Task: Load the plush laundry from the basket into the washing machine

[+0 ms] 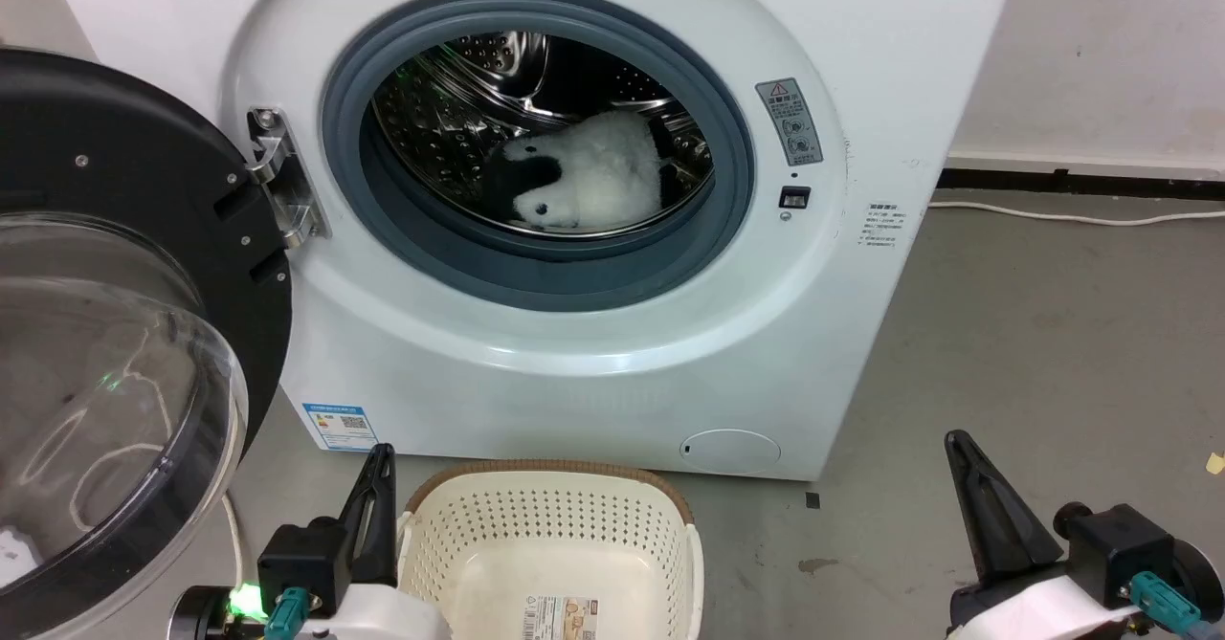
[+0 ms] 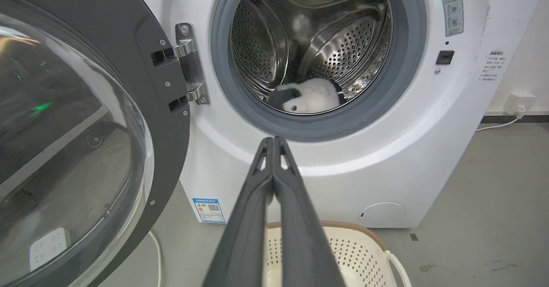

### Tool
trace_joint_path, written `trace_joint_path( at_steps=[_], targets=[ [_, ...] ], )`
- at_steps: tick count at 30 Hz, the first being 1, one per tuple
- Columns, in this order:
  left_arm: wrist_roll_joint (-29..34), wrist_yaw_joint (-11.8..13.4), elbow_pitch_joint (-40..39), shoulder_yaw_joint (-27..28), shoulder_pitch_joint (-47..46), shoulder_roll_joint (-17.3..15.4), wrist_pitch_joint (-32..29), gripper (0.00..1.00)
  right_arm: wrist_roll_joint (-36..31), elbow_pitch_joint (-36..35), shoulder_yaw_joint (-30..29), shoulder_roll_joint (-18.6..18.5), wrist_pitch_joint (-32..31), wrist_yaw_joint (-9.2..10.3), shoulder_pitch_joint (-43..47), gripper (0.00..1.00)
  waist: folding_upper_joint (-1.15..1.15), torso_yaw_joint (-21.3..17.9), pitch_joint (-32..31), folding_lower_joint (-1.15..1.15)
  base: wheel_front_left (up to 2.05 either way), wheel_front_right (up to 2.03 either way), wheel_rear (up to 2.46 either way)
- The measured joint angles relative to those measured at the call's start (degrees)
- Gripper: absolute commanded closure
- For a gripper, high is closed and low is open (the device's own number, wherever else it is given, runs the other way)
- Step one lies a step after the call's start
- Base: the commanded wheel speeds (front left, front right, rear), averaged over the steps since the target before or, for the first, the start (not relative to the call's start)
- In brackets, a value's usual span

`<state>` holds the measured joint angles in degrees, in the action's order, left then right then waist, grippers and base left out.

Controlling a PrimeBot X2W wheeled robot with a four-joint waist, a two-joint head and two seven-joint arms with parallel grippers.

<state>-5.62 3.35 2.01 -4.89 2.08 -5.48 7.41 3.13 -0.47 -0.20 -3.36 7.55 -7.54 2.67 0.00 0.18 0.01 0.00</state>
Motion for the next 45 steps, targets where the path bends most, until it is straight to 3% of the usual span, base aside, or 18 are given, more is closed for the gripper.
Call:
trace_joint_path(
  at_steps=[45],
  targets=[
    [3.86, -2.46, -1.25, 3.57, -0.93, 1.67, -5.42, 1.0, -2.18, 0.23, 0.16, 0.18, -5.5, 0.0, -1.2, 1.0, 0.0, -0.14, -0.01, 0.0, 0.0, 0.0, 0.0]
  ],
)
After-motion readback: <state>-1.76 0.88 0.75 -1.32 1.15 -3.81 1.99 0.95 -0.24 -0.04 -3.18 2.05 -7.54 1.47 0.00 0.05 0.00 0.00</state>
